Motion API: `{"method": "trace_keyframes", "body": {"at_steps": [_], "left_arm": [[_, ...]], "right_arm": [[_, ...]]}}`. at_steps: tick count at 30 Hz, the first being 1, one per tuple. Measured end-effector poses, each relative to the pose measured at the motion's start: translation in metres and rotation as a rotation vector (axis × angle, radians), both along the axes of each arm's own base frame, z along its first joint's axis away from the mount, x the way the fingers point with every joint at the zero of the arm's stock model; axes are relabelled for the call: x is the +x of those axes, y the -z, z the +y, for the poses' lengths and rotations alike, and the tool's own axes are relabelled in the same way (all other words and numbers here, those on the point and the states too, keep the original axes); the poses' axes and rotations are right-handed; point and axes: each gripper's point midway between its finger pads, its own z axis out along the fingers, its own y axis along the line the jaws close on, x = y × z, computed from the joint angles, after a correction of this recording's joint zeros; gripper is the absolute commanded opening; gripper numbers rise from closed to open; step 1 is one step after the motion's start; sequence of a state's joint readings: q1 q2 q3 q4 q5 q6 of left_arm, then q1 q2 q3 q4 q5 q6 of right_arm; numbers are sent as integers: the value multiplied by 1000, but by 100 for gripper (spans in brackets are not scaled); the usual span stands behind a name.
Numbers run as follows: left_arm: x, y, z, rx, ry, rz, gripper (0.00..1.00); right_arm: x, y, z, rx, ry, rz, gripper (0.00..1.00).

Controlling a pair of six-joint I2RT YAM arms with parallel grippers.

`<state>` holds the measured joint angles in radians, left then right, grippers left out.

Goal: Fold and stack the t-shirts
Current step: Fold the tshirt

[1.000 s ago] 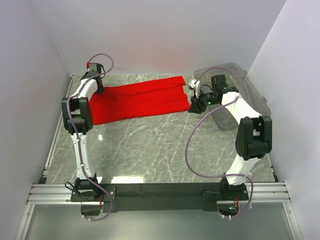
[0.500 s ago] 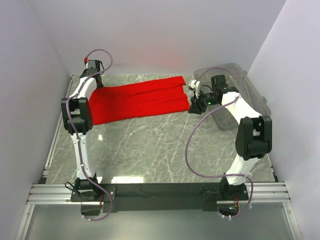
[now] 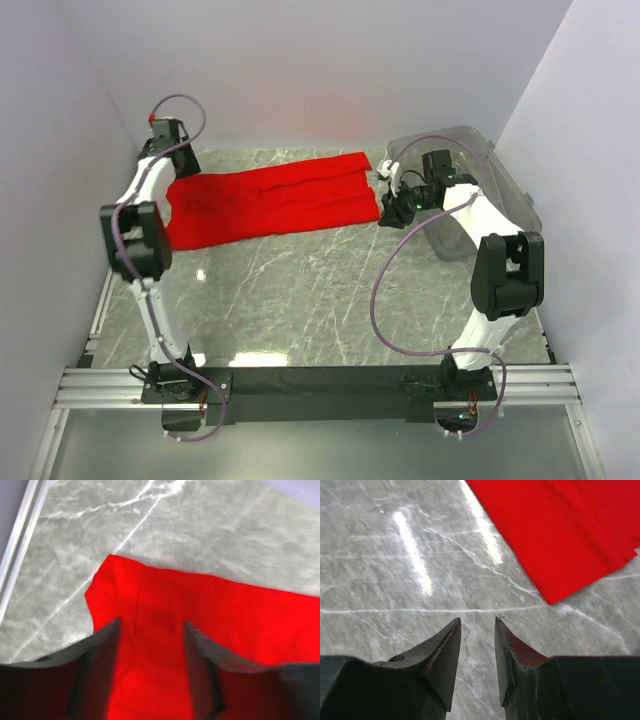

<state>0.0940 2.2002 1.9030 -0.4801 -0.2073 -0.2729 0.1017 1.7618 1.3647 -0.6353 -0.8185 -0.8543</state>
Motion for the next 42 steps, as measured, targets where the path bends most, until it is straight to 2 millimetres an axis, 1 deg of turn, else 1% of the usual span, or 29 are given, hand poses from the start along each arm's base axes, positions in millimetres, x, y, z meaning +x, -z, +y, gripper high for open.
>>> {"method": "trace_keyframes", "body": {"at_steps": [1,3,5,8,10,12,13,14,15,17,19,24,27,29,32,36,38,42], "left_arm": [[-8,-8,0,-22,-1,-22,66],[-40,-21,0,-77,-11,-37,73],[-73,-37,3,-131,-38,-72,76],[-114,-54,9,-220,-83,-142,76],[-140,-58,12,-281,-121,-184,75],[-169,-49,14,-336,-172,-190,75],[-179,-43,13,-358,-191,-188,75],[-193,-33,8,-390,-210,-171,75],[-201,-26,5,-409,-219,-158,75],[-217,-10,-3,-465,-248,-133,75],[-230,3,-8,-509,-276,-111,75],[-245,18,-7,-588,-353,-107,75],[-250,24,-3,-638,-400,-123,74],[-250,24,-1,-658,-419,-128,74],[-246,23,0,-683,-425,-143,74],[-242,30,-2,-725,-439,-132,73],[-239,33,-3,-747,-449,-131,73],[-234,40,-4,-787,-463,-125,72]], "right_arm": [[1,1,-2,-12,7,-2,41],[4,4,-6,-41,12,-16,42],[7,4,-11,-77,5,-38,44],[15,1,-14,-133,-42,-103,51],[21,-2,-14,-171,-94,-171,54],[24,-2,-10,-211,-166,-239,56],[25,0,-7,-233,-205,-269,56],[26,2,-3,-257,-242,-296,56],[26,5,0,-276,-271,-315,56],[26,16,11,-314,-344,-341,56],[27,33,20,-351,-402,-343,56],[34,74,37,-431,-486,-329,56],[40,89,38,-472,-491,-324,56],[44,94,36,-492,-486,-324,56],[54,95,36,-517,-473,-339,56],[63,94,34,-542,-456,-357,56],[67,95,32,-555,-450,-361,54],[71,103,29,-578,-440,-350,47]]}}
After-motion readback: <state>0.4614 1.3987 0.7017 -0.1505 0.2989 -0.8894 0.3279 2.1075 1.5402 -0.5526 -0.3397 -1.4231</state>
